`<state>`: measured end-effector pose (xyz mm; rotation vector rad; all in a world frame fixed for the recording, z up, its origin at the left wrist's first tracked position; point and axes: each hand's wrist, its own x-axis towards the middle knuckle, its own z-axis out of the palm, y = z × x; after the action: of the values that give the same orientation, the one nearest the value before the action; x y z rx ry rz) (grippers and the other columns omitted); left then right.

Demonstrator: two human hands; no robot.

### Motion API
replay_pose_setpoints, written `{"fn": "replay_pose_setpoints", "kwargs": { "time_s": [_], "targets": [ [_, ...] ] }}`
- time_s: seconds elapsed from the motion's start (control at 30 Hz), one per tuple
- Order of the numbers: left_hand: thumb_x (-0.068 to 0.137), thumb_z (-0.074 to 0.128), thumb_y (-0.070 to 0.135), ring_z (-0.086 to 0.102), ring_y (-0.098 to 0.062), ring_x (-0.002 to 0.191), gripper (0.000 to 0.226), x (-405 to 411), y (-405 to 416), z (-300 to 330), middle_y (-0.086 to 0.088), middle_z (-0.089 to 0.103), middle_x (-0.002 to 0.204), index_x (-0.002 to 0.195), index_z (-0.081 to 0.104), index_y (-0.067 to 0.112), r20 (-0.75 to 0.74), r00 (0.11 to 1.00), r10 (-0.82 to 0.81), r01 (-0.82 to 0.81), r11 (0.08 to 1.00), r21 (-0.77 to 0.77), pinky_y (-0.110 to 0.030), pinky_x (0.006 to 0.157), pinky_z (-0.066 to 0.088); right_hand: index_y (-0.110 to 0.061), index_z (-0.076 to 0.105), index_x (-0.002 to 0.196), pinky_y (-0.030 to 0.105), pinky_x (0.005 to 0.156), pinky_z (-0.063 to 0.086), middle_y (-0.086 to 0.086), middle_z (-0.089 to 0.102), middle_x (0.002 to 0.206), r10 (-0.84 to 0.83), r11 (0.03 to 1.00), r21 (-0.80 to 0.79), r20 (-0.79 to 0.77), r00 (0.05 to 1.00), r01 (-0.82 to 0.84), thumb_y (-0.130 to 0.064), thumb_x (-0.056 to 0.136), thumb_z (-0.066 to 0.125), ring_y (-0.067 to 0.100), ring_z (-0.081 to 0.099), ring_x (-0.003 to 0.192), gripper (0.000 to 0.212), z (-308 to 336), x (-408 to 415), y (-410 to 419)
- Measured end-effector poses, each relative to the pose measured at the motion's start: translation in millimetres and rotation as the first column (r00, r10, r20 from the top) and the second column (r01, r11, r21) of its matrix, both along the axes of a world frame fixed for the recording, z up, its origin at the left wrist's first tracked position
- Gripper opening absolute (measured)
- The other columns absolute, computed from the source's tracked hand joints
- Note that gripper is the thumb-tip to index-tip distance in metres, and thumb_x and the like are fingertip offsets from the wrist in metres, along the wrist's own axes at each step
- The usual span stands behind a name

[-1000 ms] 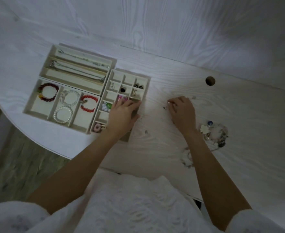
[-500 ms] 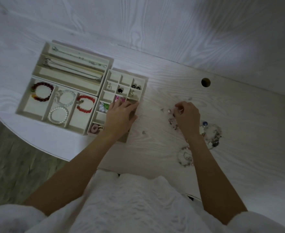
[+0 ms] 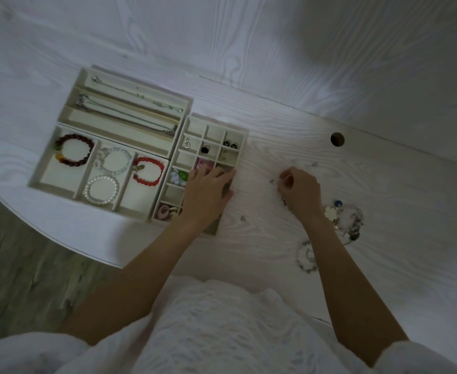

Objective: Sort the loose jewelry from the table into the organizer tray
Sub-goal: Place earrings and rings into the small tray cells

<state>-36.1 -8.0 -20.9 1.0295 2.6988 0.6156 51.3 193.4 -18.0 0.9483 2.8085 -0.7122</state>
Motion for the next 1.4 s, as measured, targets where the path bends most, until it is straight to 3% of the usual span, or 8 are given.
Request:
{"fn": "replay_pose_setpoints", "kwargs": {
  "time_s": [0.37,0.5,0.6,0.73,1.0,1.17,1.3,1.4],
  "targets": [
    [0.072,0.080,0.024,0.060,-0.032,0.088,0.044,2.2,-1.0,-5.6,-0.005,0.070,0.099,0.114,0.068,0.015,-0.057,0.998,0.007,-0.004,0.998,0.060,-0.040,0.080,0.046,-0.014,0.058,0.078,0.021,0.066,0.040,0.001,0.059,0.077,-0.067,0.993,-0.103,-0.146,0.987,0.053,-0.022,0.081,0.071,0.012,0.053,0.069,0.015,17.1,1.1,0.8],
    [0.084,0.064,0.031,0.058,-0.025,0.090,0.029,-6.1,-11.7,0.1,-0.003,0.068,0.097,0.108,0.069,0.015,-0.119,0.993,0.010,0.020,0.967,0.254,-0.033,0.077,0.044,-0.014,0.063,0.084,0.008,0.063,0.041,-0.006,0.061,0.072,0.004,0.970,-0.229,-0.299,0.954,-0.076,-0.014,0.083,0.070,0.003,0.054,0.065,0.007,41.2,-19.1,-10.6],
    [0.089,0.055,0.032,0.055,-0.021,0.091,0.029,-22.5,-39.5,6.3,-0.002,0.068,0.098,0.108,0.069,0.015,-0.126,0.976,0.176,-0.128,0.939,0.320,-0.031,0.079,0.040,-0.010,0.070,0.079,0.011,0.063,0.044,-0.002,0.065,0.070,0.099,0.941,-0.264,-0.381,0.919,-0.211,-0.013,0.080,0.072,0.003,0.058,0.063,0.004,51.5,-50.7,-24.2],
    [0.088,0.056,0.034,0.055,-0.030,0.089,0.033,-39.5,-79.6,-3.9,-0.008,0.065,0.097,0.111,0.068,0.014,-0.068,0.906,0.418,-0.400,0.897,0.190,-0.038,0.079,0.041,-0.008,0.073,0.088,0.010,0.071,0.048,-0.002,0.068,0.077,0.127,0.899,-0.359,-0.334,0.934,-0.251,-0.009,0.079,0.073,0.000,0.063,0.071,0.010,46.8,-100.0,-43.0],
    [0.082,0.070,0.025,0.055,-0.028,0.088,0.030,-47.2,-83.2,-13.2,-0.005,0.065,0.094,0.111,0.069,0.017,0.091,0.903,0.419,-0.429,0.883,0.193,-0.037,0.079,0.041,-0.013,0.073,0.099,0.031,0.071,0.045,0.009,0.068,0.093,0.600,0.800,0.093,-0.103,0.793,-0.593,-0.009,0.089,0.059,0.026,0.059,0.087,0.018,22.4,-149.5,-54.5],
    [0.081,0.074,0.020,0.054,-0.025,0.086,0.029,-49.1,-83.8,-12.8,-0.004,0.065,0.092,0.109,0.070,0.019,0.086,0.915,0.394,-0.404,0.894,0.197,-0.033,0.077,0.038,-0.015,0.066,0.101,0.028,0.063,0.042,0.007,0.070,0.085,0.587,0.802,0.180,-0.062,0.808,-0.569,-0.012,0.087,0.061,0.023,0.057,0.081,0.015,13.6,-159.1,-58.5],
    [0.081,0.073,0.020,0.055,-0.026,0.085,0.028,-50.6,-85.3,-14.6,-0.004,0.064,0.092,0.108,0.070,0.019,0.073,0.925,0.372,-0.379,0.904,0.198,-0.038,0.075,0.043,-0.010,0.068,0.084,0.025,0.056,0.034,0.009,0.067,0.073,0.593,0.756,0.315,0.043,0.804,-0.574,-0.009,0.082,0.065,0.024,0.056,0.072,0.004,6.4,-161.5,-60.6],
    [0.081,0.073,0.020,0.054,-0.025,0.085,0.028,-51.1,-85.1,-13.5,-0.003,0.063,0.091,0.108,0.070,0.020,0.068,0.927,0.369,-0.375,0.907,0.194,-0.038,0.075,0.042,-0.008,0.066,0.067,0.022,0.051,0.035,0.005,0.062,0.063,0.628,0.713,0.445,-0.064,0.775,-0.541,-0.006,0.068,0.076,0.021,0.054,0.063,0.010,2.3,-154.1,-64.0]
  ]
}}
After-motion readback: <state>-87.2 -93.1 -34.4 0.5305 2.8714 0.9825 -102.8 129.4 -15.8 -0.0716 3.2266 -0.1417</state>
